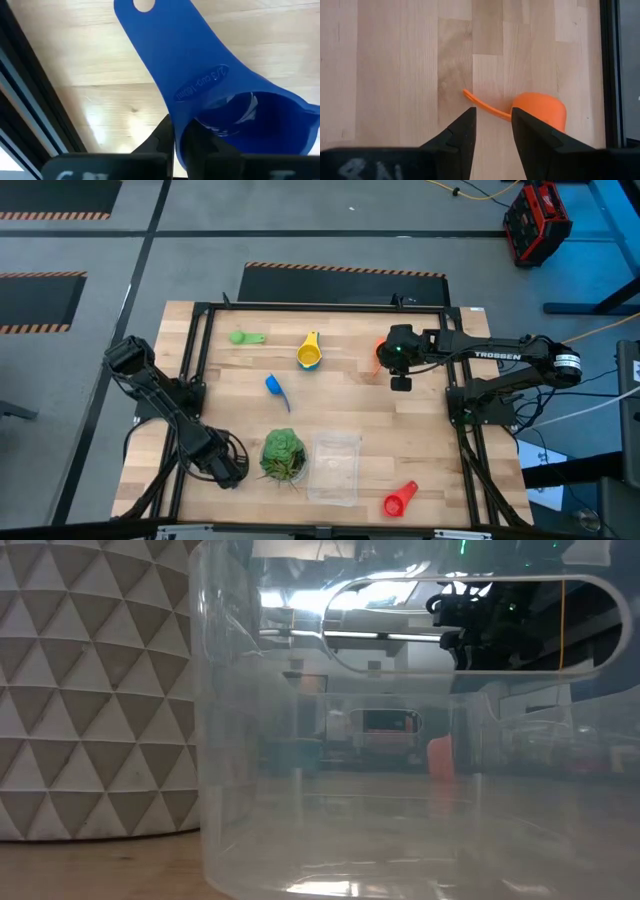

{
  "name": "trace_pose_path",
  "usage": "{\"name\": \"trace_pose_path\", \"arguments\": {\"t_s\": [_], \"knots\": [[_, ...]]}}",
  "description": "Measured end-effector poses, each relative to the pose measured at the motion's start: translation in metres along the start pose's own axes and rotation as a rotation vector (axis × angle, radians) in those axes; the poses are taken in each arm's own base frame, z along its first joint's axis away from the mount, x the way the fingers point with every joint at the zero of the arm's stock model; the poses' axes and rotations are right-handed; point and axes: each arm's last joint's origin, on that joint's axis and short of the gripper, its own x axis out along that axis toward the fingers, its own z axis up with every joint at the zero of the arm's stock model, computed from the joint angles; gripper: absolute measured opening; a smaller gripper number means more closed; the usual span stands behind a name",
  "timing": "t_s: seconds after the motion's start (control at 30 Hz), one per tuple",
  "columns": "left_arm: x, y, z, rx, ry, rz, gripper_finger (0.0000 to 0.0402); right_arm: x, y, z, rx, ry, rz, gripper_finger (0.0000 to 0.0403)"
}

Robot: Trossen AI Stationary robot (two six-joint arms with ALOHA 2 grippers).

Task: Nest measuring cups in basket
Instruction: Stack the dark blue measuring cup on top of the yellow measuring cup

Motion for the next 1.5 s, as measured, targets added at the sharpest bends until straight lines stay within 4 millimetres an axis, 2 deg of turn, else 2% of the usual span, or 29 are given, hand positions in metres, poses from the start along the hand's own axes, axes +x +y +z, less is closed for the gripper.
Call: {"name": "trace_pose_path", "arguments": {"t_s": [0.23, 0.5, 0.9, 1.03, 1.2, 1.5], "knots": [[-0.005, 0.003, 0.001, 0.040, 0.004, -0.009, 0.0009, 0.000, 0.000, 0.000, 0.000, -0.001, 0.000, 0.0129], [-0.041, 0.017, 0.016, 0.149, 0.005, -0.077, 0.0005, 0.000, 0.000, 0.000, 0.000, -0.001, 0.000, 0.0129], [-0.104, 0.043, 0.057, 0.261, -0.054, -0.366, 0.0004, 0.000, 0.000, 0.000, 0.000, -0.001, 0.000, 0.0129], [-0.120, 0.049, 0.073, 0.300, -0.134, -0.494, 0.0004, 0.000, 0.000, 0.000, 0.000, -0.002, -0.001, 0.0129], [-0.135, 0.052, 0.093, 0.341, -0.275, -0.591, 0.0004, 0.000, 0.000, 0.000, 0.001, -0.004, -0.001, 0.0129], [-0.147, 0.041, 0.130, 0.483, -0.487, -0.565, 0.0004, 0.000, 0.000, 0.001, 0.000, -0.005, -0.001, 0.0129]]}}
